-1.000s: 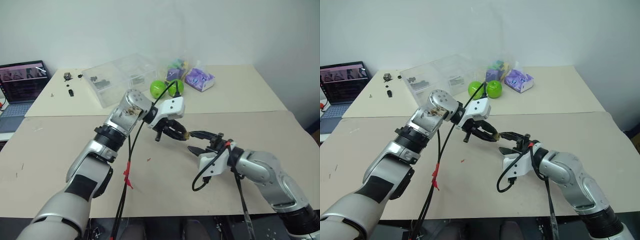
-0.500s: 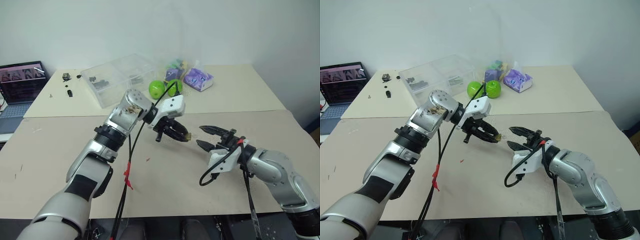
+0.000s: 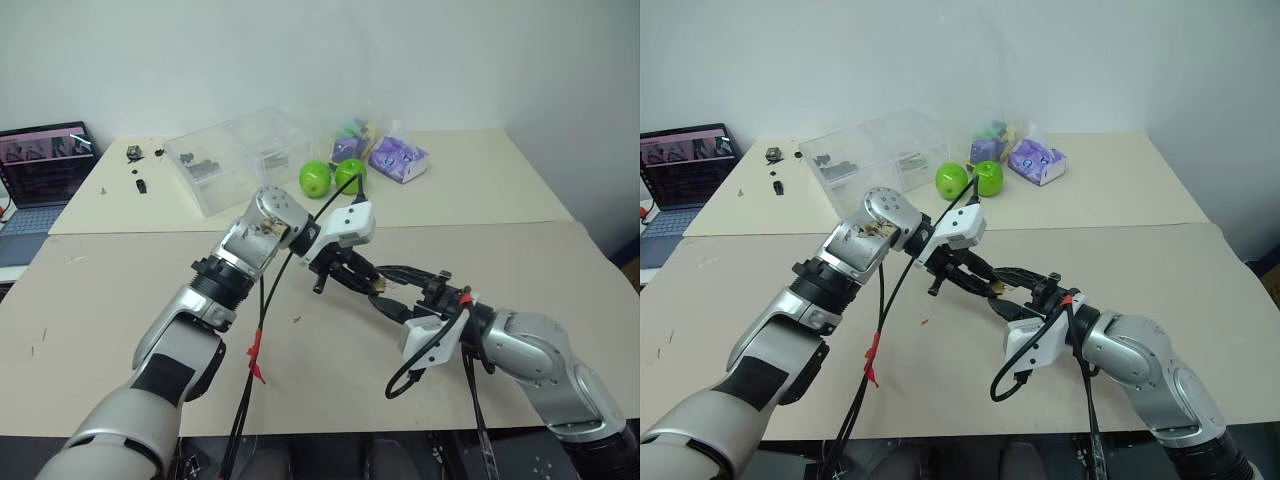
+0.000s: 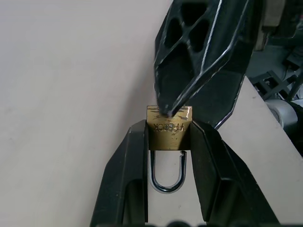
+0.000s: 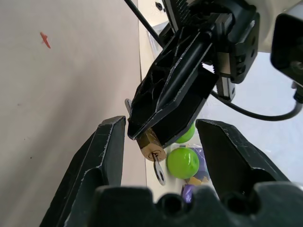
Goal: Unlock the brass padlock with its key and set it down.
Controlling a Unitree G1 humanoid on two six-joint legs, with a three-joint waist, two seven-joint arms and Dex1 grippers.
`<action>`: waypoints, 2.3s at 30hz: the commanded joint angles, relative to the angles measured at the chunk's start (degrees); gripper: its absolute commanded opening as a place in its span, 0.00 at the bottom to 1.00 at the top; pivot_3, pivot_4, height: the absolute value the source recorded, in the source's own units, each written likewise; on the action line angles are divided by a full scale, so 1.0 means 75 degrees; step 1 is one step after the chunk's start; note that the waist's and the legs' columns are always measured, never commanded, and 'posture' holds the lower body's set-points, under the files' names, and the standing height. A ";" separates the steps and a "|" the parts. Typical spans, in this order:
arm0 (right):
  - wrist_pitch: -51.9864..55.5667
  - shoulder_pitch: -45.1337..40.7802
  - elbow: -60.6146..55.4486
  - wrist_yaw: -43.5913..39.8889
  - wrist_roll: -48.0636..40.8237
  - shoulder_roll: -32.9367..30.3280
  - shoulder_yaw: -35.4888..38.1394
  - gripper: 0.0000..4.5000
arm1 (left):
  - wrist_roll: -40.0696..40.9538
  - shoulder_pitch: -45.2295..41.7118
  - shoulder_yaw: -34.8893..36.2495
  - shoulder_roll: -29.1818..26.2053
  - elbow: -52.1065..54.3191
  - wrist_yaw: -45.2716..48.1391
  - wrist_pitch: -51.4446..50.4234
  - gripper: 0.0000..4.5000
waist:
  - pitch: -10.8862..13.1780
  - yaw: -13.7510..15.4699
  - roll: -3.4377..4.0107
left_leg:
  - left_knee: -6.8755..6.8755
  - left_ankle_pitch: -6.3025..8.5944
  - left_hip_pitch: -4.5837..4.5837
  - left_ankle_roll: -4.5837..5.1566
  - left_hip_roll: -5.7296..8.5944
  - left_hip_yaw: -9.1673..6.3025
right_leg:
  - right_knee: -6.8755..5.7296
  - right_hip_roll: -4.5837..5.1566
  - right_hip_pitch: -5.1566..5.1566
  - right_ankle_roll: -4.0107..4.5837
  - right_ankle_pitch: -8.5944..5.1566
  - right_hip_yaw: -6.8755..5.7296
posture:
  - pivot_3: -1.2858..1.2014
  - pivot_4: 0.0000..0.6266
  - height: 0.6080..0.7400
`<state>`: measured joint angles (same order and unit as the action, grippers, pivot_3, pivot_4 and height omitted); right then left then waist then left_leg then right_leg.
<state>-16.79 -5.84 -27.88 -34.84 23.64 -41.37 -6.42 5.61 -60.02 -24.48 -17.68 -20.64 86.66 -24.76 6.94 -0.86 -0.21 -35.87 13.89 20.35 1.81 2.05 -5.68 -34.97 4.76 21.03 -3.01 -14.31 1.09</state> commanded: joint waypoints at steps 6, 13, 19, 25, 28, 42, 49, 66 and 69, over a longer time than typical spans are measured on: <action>-0.0050 -0.0116 -0.0238 -0.0018 0.0017 0.0022 0.0025 0.65 | 0.0118 -0.0032 -0.0092 -0.0194 0.0525 0.0114 -0.0134 0.17 | 0.0000 -0.0001 0.0000 | 0.0000 0.0000 -0.0004 0.0000 -0.0001 0.0000 | -0.0003 -0.0001 0.0000 0.0000 0.0000 0.0000 | 0.52 0.24 1.00; -0.0168 0.0060 -0.0228 0.0008 0.0022 -0.0098 0.0141 0.65 | 0.0118 -0.0105 -0.0102 -0.0286 0.0447 0.0159 -0.0040 0.17 | 0.0000 0.0001 0.0000 | 0.0000 0.0000 -0.0002 0.0000 0.0000 0.0000 | 0.0000 0.0000 0.0000 0.0000 0.0000 0.0000 | 0.52 0.24 1.00; -0.0129 0.0047 -0.0313 -0.0003 0.0037 -0.0084 0.0117 0.65 | 0.0210 -0.0088 -0.0122 -0.0259 0.0598 0.0178 -0.0217 0.17 | 0.0000 0.0001 0.0000 | 0.0000 0.0000 -0.0003 0.0000 0.0000 0.0000 | -0.0002 0.0000 0.0000 0.0000 0.0000 0.0000 | 0.52 0.24 1.00; -0.0396 0.0129 -0.0245 0.0175 0.0230 -0.0135 0.0171 0.65 | 0.0352 -0.0114 -0.0125 -0.0293 0.0831 0.0238 -0.0505 0.17 | 0.0000 -0.0002 0.0000 | 0.0001 0.0000 -0.0002 0.0000 0.0000 0.0000 | 0.0000 0.0000 0.0000 0.0000 0.0000 0.0000 | 0.52 0.24 1.00; -0.0542 0.0141 -0.0211 0.0281 0.0357 -0.0139 0.0216 0.65 | 0.0385 -0.0119 -0.0133 -0.0297 0.0883 0.0273 -0.0609 0.17 | 0.0000 0.0000 0.0000 | 0.0001 0.0000 -0.0003 0.0000 0.0000 0.0001 | -0.0001 0.0000 0.0000 0.0000 0.0000 0.0000 | 0.52 0.24 1.00; -0.1324 0.0215 -0.0392 0.0451 0.0298 -0.0372 0.0461 0.65 | 0.0228 -0.0157 -0.0239 -0.0408 0.0597 0.0430 -0.0342 0.17 | 0.0000 -0.0003 0.0000 | 0.0000 0.0000 -0.0003 0.0000 -0.0001 0.0001 | -0.0002 -0.0001 0.0000 0.0001 -0.0001 0.0001 | 0.52 0.24 1.00; -0.1337 0.0130 -0.0606 0.0157 0.0200 -0.0313 0.0169 0.65 | 0.0201 -0.0102 -0.0335 -0.0382 0.0532 0.0476 -0.0261 0.17 | 0.0000 -0.0002 -0.0001 | 0.0000 0.0000 -0.0002 0.0000 0.0000 0.0002 | 0.0001 -0.0001 -0.0001 0.0002 -0.0001 0.0002 | 0.52 0.24 1.00; -0.2000 0.0419 0.0019 0.0326 0.0439 -0.0494 0.0191 0.65 | 0.0319 -0.0107 -0.0377 -0.0453 0.0836 0.0549 -0.0440 0.17 | 0.0001 -0.0002 -0.0001 | 0.0000 0.0000 -0.0003 0.0000 0.0000 0.0003 | 0.0000 -0.0001 -0.0001 0.0003 -0.0002 0.0002 | 0.52 0.24 1.00; -0.2138 0.0375 0.0199 0.0381 0.0480 -0.0545 0.0247 0.65 | 0.0323 -0.0109 -0.0371 -0.0475 0.0875 0.0569 -0.0458 0.17 | 0.0001 -0.0002 -0.0001 | 0.0000 0.0000 -0.0004 0.0000 -0.0001 0.0003 | -0.0001 -0.0001 -0.0001 0.0003 -0.0002 0.0002 | 0.52 0.24 1.00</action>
<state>-31.34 -2.81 -26.35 -33.01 27.06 -44.94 -6.06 7.02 -59.97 -28.03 -20.91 -16.40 90.67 -27.96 6.94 -0.88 -0.22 -35.87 13.88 20.32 1.82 2.05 -5.66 -34.97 4.76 21.02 -2.98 -14.32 1.10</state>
